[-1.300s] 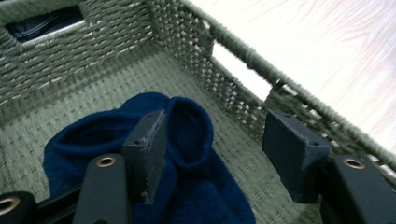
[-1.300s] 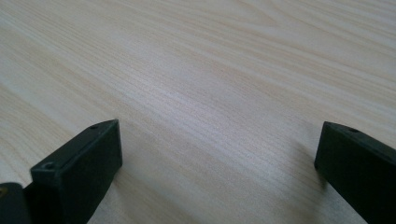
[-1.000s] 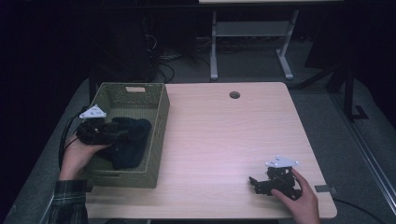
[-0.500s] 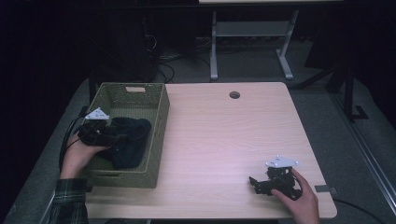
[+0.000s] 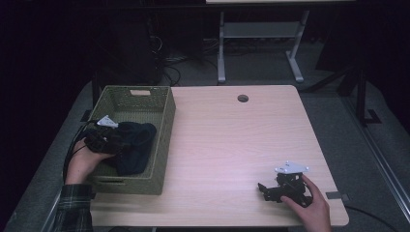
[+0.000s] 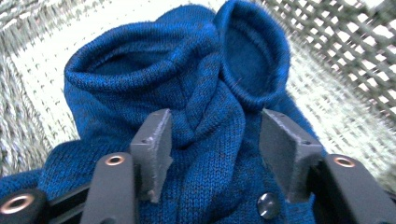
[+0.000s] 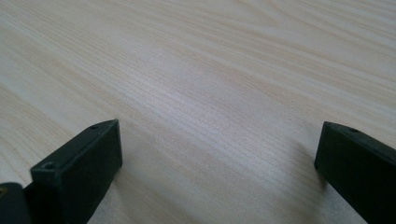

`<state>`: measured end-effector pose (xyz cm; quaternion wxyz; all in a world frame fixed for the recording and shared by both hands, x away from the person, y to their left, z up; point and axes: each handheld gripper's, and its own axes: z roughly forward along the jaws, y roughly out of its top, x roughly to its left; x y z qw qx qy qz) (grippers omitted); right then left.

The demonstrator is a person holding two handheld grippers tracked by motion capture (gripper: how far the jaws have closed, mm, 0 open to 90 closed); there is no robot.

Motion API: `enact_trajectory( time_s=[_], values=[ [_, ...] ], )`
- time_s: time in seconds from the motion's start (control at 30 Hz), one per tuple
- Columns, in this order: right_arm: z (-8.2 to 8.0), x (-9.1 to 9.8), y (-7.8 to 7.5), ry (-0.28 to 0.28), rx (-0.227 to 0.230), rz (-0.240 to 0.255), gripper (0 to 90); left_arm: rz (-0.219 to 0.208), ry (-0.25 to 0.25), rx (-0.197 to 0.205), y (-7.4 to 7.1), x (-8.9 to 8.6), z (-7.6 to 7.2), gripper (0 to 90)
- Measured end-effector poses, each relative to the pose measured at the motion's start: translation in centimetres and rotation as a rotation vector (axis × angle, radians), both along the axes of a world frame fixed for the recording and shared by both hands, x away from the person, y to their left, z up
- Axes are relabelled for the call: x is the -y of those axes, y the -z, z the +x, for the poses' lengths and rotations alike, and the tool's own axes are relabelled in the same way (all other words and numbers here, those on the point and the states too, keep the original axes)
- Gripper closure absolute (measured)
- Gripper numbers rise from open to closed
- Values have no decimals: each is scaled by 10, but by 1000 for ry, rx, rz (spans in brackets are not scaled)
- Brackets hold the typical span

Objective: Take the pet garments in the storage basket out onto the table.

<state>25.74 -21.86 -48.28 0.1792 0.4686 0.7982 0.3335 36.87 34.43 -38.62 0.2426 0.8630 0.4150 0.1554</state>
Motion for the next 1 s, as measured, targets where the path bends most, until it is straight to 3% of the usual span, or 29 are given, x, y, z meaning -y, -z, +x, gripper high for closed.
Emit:
enact_trajectory(
  time_s=[0.1,0.17,0.27,0.33,0.43,0.7,1.0],
  values=[
    [0,0,0,0,0,0,4,16,-8,-23,3,0,1,562],
    [0,0,0,0,0,0,4,6,-6,-32,5,0,2,703],
    [0,0,0,0,0,0,5,1,-18,-42,6,-1,3,782],
    [0,0,0,0,0,0,4,-24,-33,-36,3,-3,2,817],
    [0,0,0,0,0,0,5,-80,-51,-6,-4,-7,1,831],
    [0,0,0,0,0,0,5,-283,-85,91,-25,-21,-7,841],
    [0,0,0,0,0,0,5,-412,-90,182,-40,-26,-15,844]
  ],
)
